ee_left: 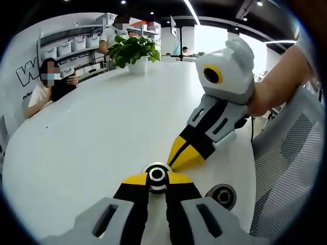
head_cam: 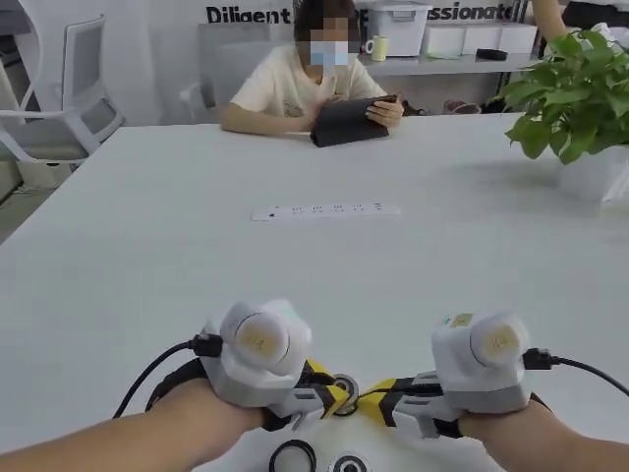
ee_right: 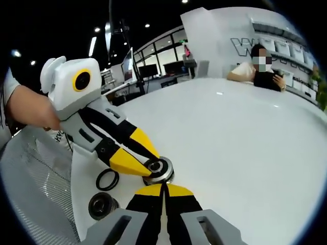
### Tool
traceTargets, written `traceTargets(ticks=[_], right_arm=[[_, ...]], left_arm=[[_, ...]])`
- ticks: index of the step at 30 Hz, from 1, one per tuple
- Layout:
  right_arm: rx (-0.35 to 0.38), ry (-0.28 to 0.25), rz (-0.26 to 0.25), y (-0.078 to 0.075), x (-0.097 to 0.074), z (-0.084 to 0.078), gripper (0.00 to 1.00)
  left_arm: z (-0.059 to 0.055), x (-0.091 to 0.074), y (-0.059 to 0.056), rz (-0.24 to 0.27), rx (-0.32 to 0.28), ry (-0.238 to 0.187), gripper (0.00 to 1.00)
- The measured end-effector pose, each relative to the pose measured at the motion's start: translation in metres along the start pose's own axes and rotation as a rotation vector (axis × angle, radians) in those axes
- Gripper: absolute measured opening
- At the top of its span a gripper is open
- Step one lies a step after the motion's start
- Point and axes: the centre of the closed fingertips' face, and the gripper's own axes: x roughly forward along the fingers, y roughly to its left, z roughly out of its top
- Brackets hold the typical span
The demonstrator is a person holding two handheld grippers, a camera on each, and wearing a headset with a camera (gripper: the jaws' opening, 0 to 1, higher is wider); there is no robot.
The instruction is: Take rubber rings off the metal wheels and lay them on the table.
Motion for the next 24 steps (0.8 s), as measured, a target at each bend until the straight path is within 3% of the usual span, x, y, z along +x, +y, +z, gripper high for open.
traceTargets(ticks=[9,16,24], right_arm=[[0.119,-0.061,-0.015,-0.009,-0.005,0.005,0.00],[0.235,-0.116,0.009,-0.008,-0.007,0.014,0.00],[0.278,-0.136,0.028,-0.005,-0.007,0.016,0.00]], left_arm=[[0.000,0.000,0.000,0.001,0.003,-0.002,0.06],[0.001,0.001,-0.001,0.004,0.004,-0.005,0.06],[0.001,0.001,-0.001,0.003,0.008,0.000,0.06]])
